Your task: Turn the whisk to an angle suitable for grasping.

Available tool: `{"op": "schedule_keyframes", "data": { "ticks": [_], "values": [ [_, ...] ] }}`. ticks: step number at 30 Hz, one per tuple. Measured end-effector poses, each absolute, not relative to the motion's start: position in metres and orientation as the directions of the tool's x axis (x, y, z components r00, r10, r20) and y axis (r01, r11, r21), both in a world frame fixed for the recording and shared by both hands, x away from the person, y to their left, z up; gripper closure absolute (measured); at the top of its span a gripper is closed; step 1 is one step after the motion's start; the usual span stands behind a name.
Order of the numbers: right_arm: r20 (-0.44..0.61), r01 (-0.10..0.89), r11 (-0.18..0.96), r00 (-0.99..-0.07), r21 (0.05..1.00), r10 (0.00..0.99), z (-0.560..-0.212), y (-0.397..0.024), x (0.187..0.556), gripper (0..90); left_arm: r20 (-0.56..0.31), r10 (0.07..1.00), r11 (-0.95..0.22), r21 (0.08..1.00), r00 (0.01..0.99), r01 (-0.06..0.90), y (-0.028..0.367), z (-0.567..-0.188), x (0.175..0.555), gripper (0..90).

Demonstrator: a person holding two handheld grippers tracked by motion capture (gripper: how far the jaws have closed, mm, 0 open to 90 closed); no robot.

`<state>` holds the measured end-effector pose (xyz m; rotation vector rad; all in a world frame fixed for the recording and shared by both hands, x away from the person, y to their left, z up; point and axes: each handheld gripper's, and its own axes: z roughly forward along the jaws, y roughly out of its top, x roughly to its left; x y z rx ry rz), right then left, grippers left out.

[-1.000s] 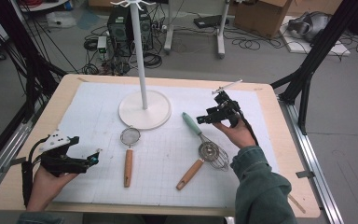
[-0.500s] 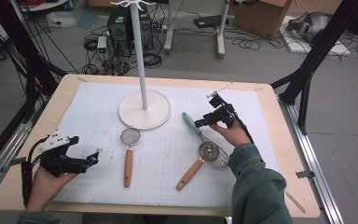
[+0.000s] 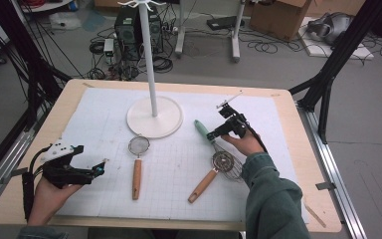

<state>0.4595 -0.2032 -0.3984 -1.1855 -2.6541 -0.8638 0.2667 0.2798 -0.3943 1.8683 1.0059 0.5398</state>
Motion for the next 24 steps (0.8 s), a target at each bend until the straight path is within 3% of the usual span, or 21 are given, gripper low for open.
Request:
{"op": "schedule_keyframes", "data": {
  "ticks": [24],
  "values": [
    [0.333,0.765,0.545,-0.642,0.344,0.690,-0.411,-0.185,0.462,58.1,-0.041,0.821,-0.248,0.873,0.570,0.420,0.279,-0.396,0.267,1.7]
  ]
}}
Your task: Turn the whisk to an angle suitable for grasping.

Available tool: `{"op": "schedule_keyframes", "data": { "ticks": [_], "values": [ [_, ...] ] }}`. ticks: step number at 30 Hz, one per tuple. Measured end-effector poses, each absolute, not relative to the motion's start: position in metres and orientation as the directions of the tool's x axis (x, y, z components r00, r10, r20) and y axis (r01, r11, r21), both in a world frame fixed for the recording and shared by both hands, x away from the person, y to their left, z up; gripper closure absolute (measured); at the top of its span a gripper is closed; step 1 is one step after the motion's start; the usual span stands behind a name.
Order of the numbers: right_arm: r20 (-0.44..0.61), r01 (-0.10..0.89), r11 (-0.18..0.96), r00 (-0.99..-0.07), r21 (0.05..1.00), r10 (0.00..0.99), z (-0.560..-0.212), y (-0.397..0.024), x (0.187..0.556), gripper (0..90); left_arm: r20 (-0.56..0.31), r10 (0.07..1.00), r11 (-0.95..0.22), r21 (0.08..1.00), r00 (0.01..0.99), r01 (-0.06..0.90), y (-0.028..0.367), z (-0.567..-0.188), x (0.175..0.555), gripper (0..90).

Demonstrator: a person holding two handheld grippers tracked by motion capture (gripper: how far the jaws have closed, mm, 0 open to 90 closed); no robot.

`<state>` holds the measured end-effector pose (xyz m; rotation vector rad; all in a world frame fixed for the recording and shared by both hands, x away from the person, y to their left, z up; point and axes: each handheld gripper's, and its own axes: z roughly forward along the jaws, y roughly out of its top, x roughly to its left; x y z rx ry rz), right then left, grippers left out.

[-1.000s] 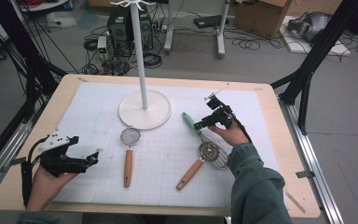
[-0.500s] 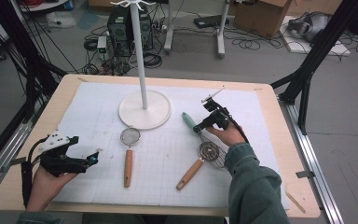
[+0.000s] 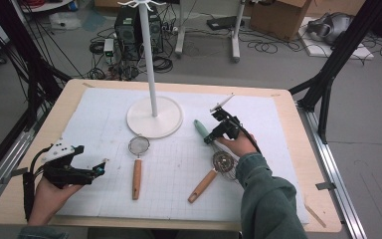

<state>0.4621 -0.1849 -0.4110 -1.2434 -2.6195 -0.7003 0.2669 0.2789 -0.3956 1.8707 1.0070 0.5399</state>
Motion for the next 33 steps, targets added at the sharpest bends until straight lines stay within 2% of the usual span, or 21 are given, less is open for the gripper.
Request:
{"op": "schedule_keyframes", "data": {
  "ticks": [6,14,18,22,33],
  "values": [
    [0.326,0.785,0.544,-0.619,0.298,0.715,-0.415,-0.175,0.462,60.8,-0.041,0.821,-0.248,0.873,0.570,0.420,0.279,-0.396,0.267,1.7],
    [0.415,0.847,0.463,-0.532,0.262,0.738,-0.417,-0.182,0.465,66.3,-0.043,0.822,-0.246,0.873,0.568,0.421,0.280,-0.397,0.267,1.7],
    [0.376,0.822,0.499,-0.569,0.275,0.731,-0.412,-0.181,0.462,69.0,-0.044,0.823,-0.243,0.874,0.567,0.421,0.281,-0.397,0.267,1.7],
    [0.394,0.826,0.495,-0.564,0.271,0.726,-0.411,-0.180,0.460,69.1,-0.045,0.824,-0.240,0.875,0.564,0.420,0.281,-0.396,0.267,1.7],
    [0.417,0.786,0.505,-0.618,0.356,0.667,-0.385,-0.184,0.443,69.3,-0.048,0.825,-0.232,0.880,0.563,0.415,0.282,-0.397,0.267,1.8]
  ]
}}
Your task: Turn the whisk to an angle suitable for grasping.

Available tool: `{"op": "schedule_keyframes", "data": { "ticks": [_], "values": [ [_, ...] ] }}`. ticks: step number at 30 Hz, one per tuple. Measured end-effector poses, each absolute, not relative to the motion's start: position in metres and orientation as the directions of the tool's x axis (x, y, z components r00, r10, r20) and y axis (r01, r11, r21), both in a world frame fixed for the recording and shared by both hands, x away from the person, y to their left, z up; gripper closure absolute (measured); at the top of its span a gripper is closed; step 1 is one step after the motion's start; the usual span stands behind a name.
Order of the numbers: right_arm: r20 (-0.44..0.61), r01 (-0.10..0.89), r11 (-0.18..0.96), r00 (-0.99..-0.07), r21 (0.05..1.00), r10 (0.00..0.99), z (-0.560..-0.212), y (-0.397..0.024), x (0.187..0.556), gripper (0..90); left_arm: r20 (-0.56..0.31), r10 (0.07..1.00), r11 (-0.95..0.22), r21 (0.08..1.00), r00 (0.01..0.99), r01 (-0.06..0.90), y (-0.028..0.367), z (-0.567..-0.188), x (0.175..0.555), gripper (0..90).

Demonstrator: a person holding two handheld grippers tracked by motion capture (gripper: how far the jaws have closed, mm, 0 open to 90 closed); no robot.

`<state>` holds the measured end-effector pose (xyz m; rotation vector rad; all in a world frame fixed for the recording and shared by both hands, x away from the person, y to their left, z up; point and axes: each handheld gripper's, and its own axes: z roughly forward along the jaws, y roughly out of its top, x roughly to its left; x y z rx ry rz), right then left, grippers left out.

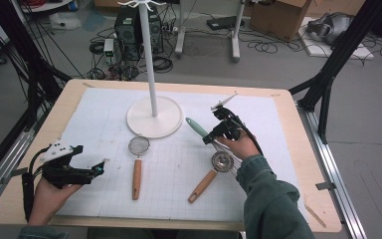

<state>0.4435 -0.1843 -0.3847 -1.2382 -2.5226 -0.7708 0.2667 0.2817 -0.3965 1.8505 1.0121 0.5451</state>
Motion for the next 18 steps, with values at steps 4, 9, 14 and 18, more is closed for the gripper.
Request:
{"op": "schedule_keyframes", "data": {
  "ticks": [4,9,14,18],
  "values": [
    [0.418,0.765,0.498,-0.642,0.408,0.643,-0.371,-0.187,0.435,69.3,-0.049,0.825,-0.229,0.881,0.563,0.414,0.282,-0.397,0.267,1.7],
    [0.410,0.723,0.499,-0.686,0.478,0.601,-0.358,-0.187,0.425,69.3,-0.054,0.825,-0.229,0.878,0.562,0.420,0.281,-0.400,0.267,1.8],
    [0.405,0.682,0.495,-0.725,0.539,0.558,-0.349,-0.184,0.419,69.2,-0.057,0.826,-0.227,0.877,0.561,0.423,0.282,-0.402,0.269,1.7],
    [0.407,0.650,0.477,-0.751,0.592,0.520,-0.342,-0.182,0.414,69.2,-0.064,0.827,-0.220,0.877,0.558,0.426,0.283,-0.404,0.269,1.7]
  ]
}}
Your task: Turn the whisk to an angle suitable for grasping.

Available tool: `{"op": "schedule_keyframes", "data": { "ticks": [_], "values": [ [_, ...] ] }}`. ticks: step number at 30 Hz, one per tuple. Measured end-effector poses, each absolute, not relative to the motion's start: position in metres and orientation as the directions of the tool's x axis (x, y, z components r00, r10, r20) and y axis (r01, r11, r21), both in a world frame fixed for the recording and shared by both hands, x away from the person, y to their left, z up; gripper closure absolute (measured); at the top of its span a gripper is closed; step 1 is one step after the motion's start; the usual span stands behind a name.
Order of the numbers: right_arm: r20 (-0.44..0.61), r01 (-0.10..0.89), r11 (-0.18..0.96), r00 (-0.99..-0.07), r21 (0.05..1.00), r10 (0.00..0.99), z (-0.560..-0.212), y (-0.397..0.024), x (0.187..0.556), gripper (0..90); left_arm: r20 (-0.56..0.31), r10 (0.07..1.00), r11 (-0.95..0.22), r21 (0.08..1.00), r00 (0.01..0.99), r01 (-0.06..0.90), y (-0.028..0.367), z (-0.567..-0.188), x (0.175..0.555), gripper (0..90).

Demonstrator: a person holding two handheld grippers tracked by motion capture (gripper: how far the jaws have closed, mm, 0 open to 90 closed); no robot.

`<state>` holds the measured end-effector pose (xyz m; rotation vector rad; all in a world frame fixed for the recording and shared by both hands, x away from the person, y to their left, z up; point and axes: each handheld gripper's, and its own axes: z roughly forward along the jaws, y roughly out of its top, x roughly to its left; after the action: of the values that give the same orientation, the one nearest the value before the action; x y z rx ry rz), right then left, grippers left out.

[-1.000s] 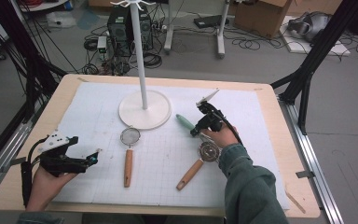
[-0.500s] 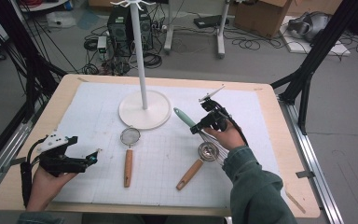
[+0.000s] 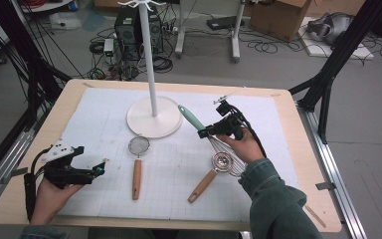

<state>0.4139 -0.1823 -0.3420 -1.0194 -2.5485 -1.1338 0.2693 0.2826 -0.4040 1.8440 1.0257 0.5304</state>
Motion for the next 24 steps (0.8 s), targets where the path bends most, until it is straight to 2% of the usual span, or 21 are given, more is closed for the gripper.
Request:
{"op": "schedule_keyframes", "data": {
  "ticks": [24],
  "values": [
    [0.370,0.496,0.404,-0.860,0.769,0.351,-0.308,-0.157,0.402,69.2,-0.083,0.834,-0.195,0.881,0.545,0.432,0.292,-0.411,0.270,1.7]
  ]
}}
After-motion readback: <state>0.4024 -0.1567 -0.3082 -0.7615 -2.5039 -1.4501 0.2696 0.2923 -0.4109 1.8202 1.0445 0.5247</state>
